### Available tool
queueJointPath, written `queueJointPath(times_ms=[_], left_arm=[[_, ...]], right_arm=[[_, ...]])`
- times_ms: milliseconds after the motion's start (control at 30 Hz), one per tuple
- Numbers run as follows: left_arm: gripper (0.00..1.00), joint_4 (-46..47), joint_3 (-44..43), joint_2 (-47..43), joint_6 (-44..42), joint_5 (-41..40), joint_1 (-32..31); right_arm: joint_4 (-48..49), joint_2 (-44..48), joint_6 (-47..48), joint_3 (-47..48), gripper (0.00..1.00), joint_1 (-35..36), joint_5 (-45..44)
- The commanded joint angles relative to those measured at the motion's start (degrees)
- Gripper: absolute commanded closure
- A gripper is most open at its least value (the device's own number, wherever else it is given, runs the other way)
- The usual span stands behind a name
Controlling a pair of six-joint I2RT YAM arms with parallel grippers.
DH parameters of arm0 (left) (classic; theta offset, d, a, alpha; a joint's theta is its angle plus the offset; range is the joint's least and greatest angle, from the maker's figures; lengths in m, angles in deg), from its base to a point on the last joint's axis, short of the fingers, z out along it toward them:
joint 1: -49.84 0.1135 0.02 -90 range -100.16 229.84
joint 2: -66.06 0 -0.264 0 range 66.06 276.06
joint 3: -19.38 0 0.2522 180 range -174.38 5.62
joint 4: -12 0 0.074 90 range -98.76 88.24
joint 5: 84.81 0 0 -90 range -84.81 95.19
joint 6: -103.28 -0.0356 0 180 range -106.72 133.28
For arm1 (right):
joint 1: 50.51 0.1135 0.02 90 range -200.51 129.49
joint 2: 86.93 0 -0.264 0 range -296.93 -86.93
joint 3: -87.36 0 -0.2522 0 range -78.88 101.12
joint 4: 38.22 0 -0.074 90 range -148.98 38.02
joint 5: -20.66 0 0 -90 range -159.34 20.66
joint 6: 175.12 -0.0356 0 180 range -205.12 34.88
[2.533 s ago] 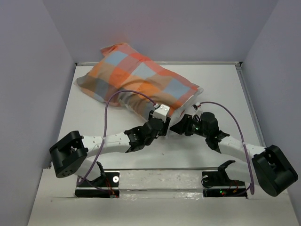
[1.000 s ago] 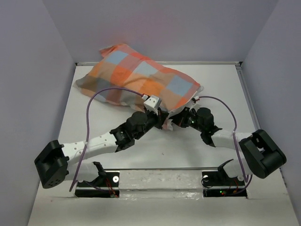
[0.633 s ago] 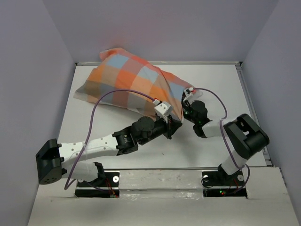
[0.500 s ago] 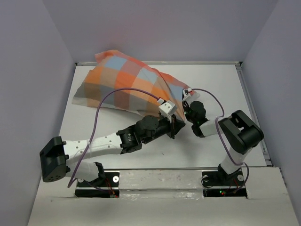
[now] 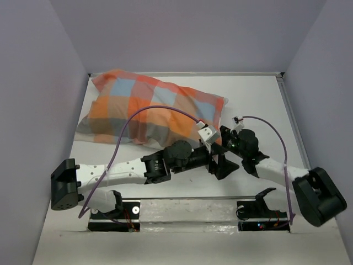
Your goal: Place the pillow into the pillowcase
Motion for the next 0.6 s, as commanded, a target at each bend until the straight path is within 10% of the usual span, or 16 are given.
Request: queueJointPath(times_ms=[0,133,267,567], left_arm=[[0.01,-3.8,-6.4,-5.8,-4.2,-3.8,0.9],[0.01,-9.3,-11.6,-5.2,-5.5,-8.9,3.1],[0.03,-18.6,-19.5,4.5,-8.6,-12.4,10.5],[0.19,-34.3,-50.7,33.6,-21.7,-15.9,17.1]], right_arm=[[-23.1,15.0,6.5,0.0,0.32,-1.6,-16.4],[-30.3,20.2,8.2,2.7,0.52,-3.6,-24.2],[-31.2,19.1,9.2,7.0,1.00,-5.9,-26.0],[-29.3,13.4,8.8,13.5,1.00,-13.2,-24.2]])
